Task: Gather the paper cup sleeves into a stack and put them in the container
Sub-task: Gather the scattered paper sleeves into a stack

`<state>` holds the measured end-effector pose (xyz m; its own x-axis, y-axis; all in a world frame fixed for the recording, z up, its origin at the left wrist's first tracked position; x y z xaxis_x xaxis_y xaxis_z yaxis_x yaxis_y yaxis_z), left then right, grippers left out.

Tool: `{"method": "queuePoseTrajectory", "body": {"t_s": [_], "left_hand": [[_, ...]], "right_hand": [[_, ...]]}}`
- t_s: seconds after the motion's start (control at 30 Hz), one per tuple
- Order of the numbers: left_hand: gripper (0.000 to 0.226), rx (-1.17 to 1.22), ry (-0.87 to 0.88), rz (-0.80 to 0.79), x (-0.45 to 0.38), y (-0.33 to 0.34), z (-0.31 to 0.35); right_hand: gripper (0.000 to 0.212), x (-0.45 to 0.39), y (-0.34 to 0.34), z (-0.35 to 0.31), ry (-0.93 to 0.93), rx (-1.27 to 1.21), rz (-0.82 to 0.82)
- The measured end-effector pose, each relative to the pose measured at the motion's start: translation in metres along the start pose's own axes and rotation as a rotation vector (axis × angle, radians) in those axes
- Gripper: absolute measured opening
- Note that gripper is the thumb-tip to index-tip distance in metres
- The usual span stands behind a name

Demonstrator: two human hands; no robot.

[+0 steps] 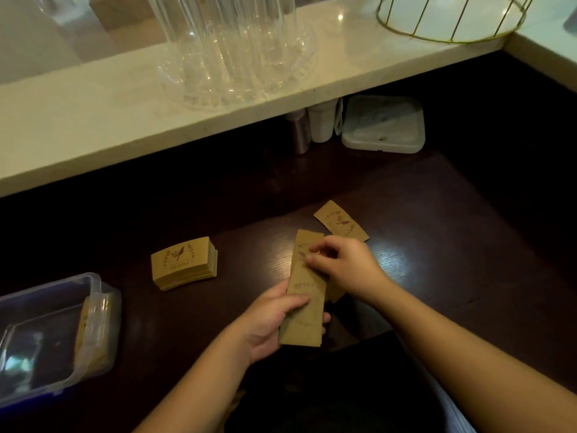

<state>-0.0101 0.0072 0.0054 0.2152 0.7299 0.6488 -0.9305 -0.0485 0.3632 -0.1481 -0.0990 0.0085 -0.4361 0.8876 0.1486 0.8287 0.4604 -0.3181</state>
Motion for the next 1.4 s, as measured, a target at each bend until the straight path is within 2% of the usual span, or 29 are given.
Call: {"method": "queuePoseTrajectory", "body": {"t_s": [0.07,0.13,0.23,0.4,0.5,0.53,0.6,0.67,0.7,0.77,0.87,0.97,1.07,1.23,1.33,1.4], "left_hand": [[0.033,0.038,0.012,0.024,0.002,-0.004,-0.002],[0.032,0.076,0.028,0.033,0.005,-0.009,-0.002],[0.029,0.128,0.036,0.06,0.009,-0.015,-0.002],[0.026,0.126,0.083,0.166,0.012,-0.019,0.003],[0.024,0.125,0.088,0.198,0.009,-0.018,0.008],[0.023,0.123,0.087,0.197,0.008,-0.018,0.009],[0.025,0.113,0.067,0.19,0.004,-0.018,0.012],[0.038,0.099,0.025,0.163,0.001,-0.021,0.012],[0.045,0.091,0.011,0.143,-0.001,-0.023,0.012],[0.056,0.091,0.004,0.09,-0.005,-0.024,0.013],[0.071,0.072,-0.016,-0.056,-0.011,-0.022,0.014],[0.071,-0.007,-0.047,-0.171,-0.013,-0.013,0.015],[0.049,-0.085,-0.051,-0.203,-0.011,-0.007,0.012],[0.04,-0.107,-0.003,-0.153,-0.004,-0.011,0.006],[0.037,-0.054,-0.012,-0.091,0.001,-0.018,0.006],[0.038,-0.036,-0.013,-0.048,0.005,-0.024,0.004]], "right_hand": [[0.027,-0.013,-0.006,0.015,0.056,0.044,0.185],[0.04,-0.026,-0.017,0.033,0.125,0.239,0.316],[0.058,-0.038,-0.026,0.057,0.273,0.438,0.329],[0.058,-0.046,-0.024,0.059,0.271,0.492,0.301],[0.044,-0.043,-0.031,0.05,0.304,0.298,0.352],[0.033,-0.041,-0.035,0.047,0.298,0.176,0.368],[0.017,-0.035,-0.046,0.036,0.297,-0.218,0.375],[0.019,-0.029,-0.057,0.019,0.304,-0.608,0.296],[0.021,-0.025,-0.063,0.01,0.29,-0.72,0.222],[0.024,-0.016,-0.072,-0.008,0.246,-0.764,0.017],[0.037,-0.005,-0.075,-0.03,0.229,-0.53,-0.296],[0.038,-0.002,-0.057,-0.042,0.241,-0.286,-0.411],[0.039,-0.004,-0.032,-0.043,0.158,-0.06,-0.384],[0.041,-0.005,0.0,-0.035,-0.101,0.2,-0.295],[0.031,-0.019,0.007,-0.026,-0.167,0.224,-0.12],[0.038,-0.034,0.006,-0.013,-0.111,0.269,-0.015]]}}
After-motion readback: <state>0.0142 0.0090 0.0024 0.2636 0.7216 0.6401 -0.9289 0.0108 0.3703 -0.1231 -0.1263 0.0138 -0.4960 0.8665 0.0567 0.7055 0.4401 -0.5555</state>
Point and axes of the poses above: each hand's wrist, its own x-axis away from the middle knuckle, its own y-axis out of the palm, z = x × y, the point moved 1 cm from there along -x, towards the middle knuckle, and after that the axes turned 13 degrees about -x, right-handed, at the moved point
